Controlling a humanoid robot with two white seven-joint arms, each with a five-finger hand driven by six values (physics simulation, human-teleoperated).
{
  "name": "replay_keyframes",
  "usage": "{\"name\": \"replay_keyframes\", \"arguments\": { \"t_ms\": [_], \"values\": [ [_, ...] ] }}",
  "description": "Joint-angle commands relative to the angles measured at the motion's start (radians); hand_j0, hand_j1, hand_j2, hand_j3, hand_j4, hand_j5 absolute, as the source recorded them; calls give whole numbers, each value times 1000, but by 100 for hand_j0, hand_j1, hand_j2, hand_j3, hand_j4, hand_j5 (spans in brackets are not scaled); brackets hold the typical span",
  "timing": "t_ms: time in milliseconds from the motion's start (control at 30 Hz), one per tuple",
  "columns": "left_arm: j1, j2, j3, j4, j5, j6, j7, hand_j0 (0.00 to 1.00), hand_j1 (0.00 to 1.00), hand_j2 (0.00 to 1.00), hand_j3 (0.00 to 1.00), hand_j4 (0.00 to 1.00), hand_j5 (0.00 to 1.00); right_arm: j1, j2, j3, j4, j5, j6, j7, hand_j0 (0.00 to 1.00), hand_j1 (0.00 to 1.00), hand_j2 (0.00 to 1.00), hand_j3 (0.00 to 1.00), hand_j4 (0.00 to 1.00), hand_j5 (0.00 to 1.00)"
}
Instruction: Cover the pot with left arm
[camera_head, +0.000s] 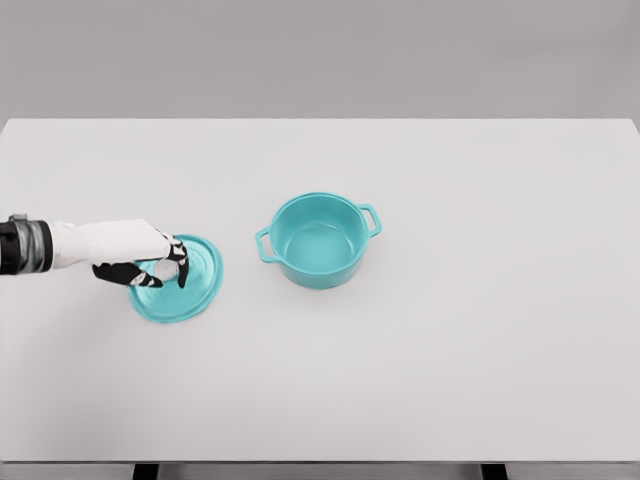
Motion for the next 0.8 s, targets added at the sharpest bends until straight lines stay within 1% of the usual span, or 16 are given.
{"name": "replay_keyframes", "arguments": {
  "t_ms": [0, 167, 267, 333, 600, 767],
  "values": [
    [-2, 0, 1, -4, 5, 0, 0, 40, 40, 40, 40, 40, 40, 0, 0, 0, 0, 0, 0, 0, 100, 100, 100, 100, 100, 100],
    [-12, 0, 1, -13, 8, 0, 0, 39, 39, 39, 39, 39, 39, 0, 0, 0, 0, 0, 0, 0, 100, 100, 100, 100, 100, 100],
    [-32, -9, 1, -13, 13, 0, 0, 39, 39, 39, 39, 39, 39, 0, 0, 0, 0, 0, 0, 0, 100, 100, 100, 100, 100, 100],
    [-34, -11, 1, -19, 14, 0, 0, 39, 39, 39, 39, 39, 39, 0, 0, 0, 0, 0, 0, 0, 100, 100, 100, 100, 100, 100],
    [-75, -28, 1, -32, 14, 2, 0, 39, 39, 39, 39, 39, 39, 0, 0, 0, 0, 0, 0, 0, 100, 100, 100, 100, 100, 100],
    [-91, -35, 1, -33, 14, 2, 0, 39, 39, 39, 39, 39, 39, 0, 0, 0, 0, 0, 0, 0, 100, 100, 100, 100, 100, 100]
  ]
}}
